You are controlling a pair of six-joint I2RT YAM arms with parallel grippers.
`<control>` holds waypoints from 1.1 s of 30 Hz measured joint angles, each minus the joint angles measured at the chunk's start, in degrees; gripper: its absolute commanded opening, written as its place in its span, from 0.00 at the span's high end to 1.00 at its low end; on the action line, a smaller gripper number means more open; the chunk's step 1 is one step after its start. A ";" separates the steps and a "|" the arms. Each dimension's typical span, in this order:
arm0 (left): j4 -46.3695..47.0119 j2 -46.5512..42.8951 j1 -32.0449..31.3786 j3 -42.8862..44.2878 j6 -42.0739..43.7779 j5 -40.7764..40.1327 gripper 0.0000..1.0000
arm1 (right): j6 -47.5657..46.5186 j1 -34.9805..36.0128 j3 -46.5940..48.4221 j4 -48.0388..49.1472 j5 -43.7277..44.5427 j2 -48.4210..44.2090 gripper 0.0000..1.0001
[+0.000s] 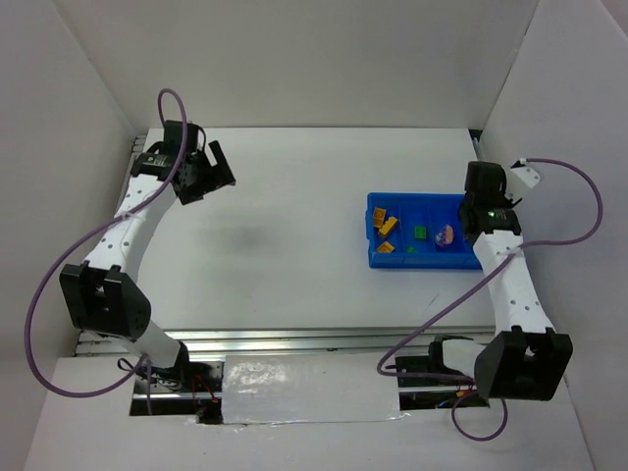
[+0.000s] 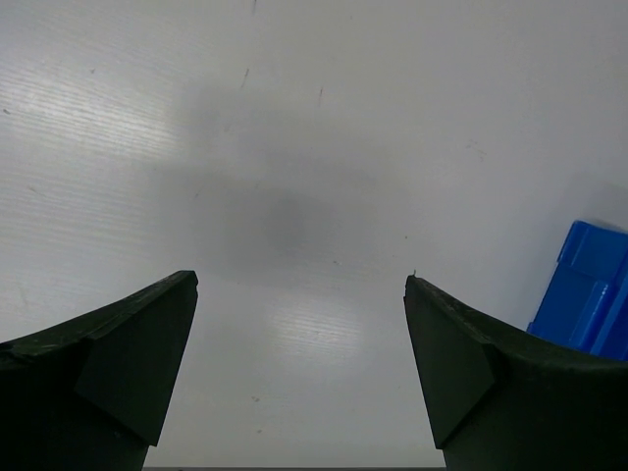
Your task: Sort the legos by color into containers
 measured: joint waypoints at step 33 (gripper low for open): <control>-3.26 12.00 0.02 7.04 1.64 -2.10 0.00 | -7.34 -12.09 2.62 7.21 -5.99 18.38 0.80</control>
